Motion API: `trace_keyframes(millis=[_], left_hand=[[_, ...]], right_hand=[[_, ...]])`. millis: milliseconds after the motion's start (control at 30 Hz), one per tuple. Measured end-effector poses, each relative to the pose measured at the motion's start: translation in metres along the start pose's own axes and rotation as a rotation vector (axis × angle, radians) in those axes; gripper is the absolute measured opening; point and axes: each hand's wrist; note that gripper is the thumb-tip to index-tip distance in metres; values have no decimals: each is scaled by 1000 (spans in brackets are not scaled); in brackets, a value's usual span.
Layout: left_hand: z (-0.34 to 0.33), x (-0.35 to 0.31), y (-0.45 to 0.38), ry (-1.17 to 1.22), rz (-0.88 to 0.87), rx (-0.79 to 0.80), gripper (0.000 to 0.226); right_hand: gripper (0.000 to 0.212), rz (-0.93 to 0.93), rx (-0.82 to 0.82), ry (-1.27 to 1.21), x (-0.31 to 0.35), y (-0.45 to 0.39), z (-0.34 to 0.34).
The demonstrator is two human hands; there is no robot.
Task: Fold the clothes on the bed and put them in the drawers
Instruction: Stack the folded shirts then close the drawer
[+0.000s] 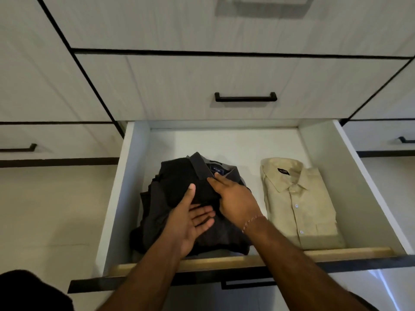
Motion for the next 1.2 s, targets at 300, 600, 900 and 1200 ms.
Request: trace_keyframes(millis=[300, 600, 900, 1200], left_hand=[[-36, -46, -43, 346, -220, -87, 27], [-20, -122, -136, 355, -294, 9, 39], [5, -106, -122, 39, -390, -456, 72], [80, -28, -55, -1290, -404, -359, 106]], right_hand=[[71, 85, -238, -27, 15, 0, -3], [88, 6, -312, 137, -5, -82, -5], [55, -281, 67, -211, -53, -59, -61], [82, -501, -168, -668, -49, -33, -59]])
Point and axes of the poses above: each hand's wrist, its own y-axis away from the middle knuckle, its own z-axis out of the back of the hand, x = y × z, and after that the axes turned 13 degrees about -y, right-handed
